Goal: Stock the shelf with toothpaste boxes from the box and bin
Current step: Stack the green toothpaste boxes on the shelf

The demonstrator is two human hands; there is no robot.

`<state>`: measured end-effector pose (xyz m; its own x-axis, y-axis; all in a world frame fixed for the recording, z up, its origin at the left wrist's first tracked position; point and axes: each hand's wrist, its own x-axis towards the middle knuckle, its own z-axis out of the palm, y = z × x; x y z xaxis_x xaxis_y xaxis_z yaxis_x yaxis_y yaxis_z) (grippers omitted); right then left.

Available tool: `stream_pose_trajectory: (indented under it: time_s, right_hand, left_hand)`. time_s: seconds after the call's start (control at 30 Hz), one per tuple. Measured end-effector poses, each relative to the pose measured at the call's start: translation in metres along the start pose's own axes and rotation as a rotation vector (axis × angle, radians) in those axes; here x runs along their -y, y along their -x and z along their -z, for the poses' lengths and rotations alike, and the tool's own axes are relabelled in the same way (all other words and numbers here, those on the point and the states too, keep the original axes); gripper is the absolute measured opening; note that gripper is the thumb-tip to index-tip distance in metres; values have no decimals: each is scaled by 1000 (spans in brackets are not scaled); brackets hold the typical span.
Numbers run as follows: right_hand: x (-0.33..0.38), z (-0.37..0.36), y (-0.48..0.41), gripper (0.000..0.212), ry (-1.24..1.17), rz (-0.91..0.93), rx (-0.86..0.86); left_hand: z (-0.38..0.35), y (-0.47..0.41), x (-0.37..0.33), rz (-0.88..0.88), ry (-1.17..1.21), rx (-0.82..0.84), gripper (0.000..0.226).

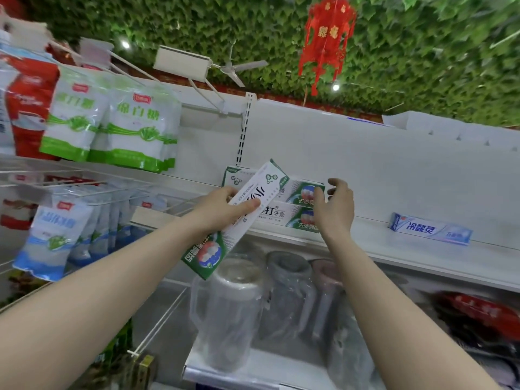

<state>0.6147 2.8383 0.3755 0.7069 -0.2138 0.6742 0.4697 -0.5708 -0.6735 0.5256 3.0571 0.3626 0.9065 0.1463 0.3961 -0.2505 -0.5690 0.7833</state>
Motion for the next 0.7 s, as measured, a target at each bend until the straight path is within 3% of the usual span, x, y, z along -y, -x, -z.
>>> stream_pose_trajectory:
  time_s: [0.07, 0.17, 0.27, 0.33, 0.4, 0.43, 0.57, 0.7]
  right_hand:
    - [14, 6, 16, 31, -207, -20, 78]
    - [30, 14, 46, 34, -221, -12, 354]
    - [30, 19, 69, 57, -273, -103, 760]
    - [21, 20, 75, 80, -172, -123, 888]
    - [9, 24, 74, 89, -139, -131, 902]
    - [6, 29, 74, 84, -160, -154, 899]
    - [0, 55, 58, 41, -317, -235, 797]
    - [-4, 64, 36, 42, -381, -224, 602]
  left_hand:
    - [-2, -1, -4, 28, 117, -7, 48]
    - [-8, -3, -16, 41, 334, -50, 51]
    - [-19, -7, -27, 6, 466, -139, 34]
    - [-23, -8, -32, -2, 539, -165, 26]
    - [-22, -10, -33, 15, 607, -187, 46]
    - [-19, -10, -32, 24, 642, -201, 54]
    - [-5, -9, -22, 61, 739, -238, 73]
    - [-4, -7, -2, 79, 728, -231, 47]
